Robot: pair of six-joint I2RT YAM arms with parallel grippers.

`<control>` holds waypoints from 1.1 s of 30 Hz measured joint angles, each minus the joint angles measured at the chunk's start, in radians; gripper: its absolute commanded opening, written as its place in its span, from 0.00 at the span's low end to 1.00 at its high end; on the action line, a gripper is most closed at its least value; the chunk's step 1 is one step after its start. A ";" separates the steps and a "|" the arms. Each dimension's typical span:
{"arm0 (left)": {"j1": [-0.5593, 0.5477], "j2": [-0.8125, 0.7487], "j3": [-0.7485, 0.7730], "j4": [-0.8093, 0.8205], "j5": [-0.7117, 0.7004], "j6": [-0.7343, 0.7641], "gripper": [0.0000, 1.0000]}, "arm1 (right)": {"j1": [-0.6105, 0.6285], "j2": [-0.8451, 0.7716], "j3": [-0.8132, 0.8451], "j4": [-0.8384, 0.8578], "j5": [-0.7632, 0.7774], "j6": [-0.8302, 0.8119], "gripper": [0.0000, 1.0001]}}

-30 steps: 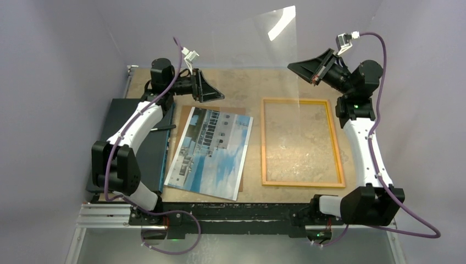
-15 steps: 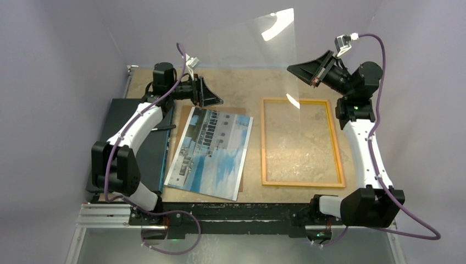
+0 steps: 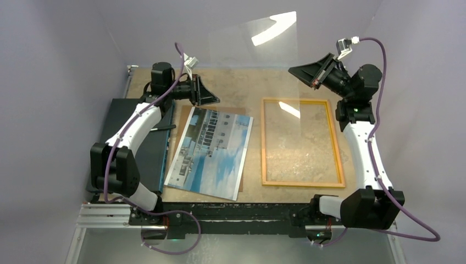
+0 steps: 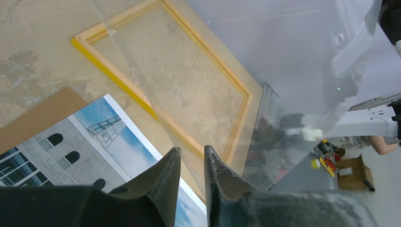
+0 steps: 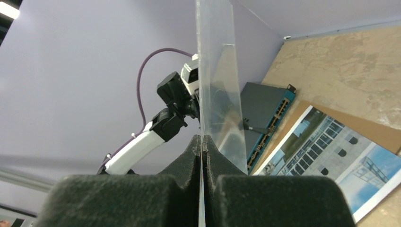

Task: Put the photo into the frame
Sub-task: Pick up the photo frame item at the center of the board.

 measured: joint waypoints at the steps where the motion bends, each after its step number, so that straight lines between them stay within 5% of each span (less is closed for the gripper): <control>1: 0.003 0.000 0.000 0.004 0.001 -0.004 0.14 | -0.003 -0.003 -0.008 -0.006 0.005 -0.003 0.00; 9: 0.017 -0.002 0.000 0.011 0.003 -0.015 0.00 | -0.011 -0.010 -0.017 -0.056 0.042 -0.079 0.02; 16: 0.019 -0.006 0.000 0.016 0.022 -0.039 0.00 | -0.014 -0.010 -0.048 -0.095 0.057 -0.143 0.40; 19: 0.017 -0.014 0.000 0.034 0.038 -0.051 0.00 | -0.009 -0.009 -0.072 -0.118 0.048 -0.164 0.45; 23: 0.011 -0.026 0.000 0.049 0.040 -0.057 0.00 | -0.004 -0.008 -0.084 -0.143 0.039 -0.185 0.41; 28: 0.011 -0.026 0.000 0.049 0.030 -0.057 0.01 | -0.004 -0.007 -0.084 -0.160 0.039 -0.212 0.09; 33: 0.011 -0.026 0.000 0.050 -0.010 -0.057 0.48 | -0.003 -0.007 -0.083 -0.180 0.040 -0.225 0.00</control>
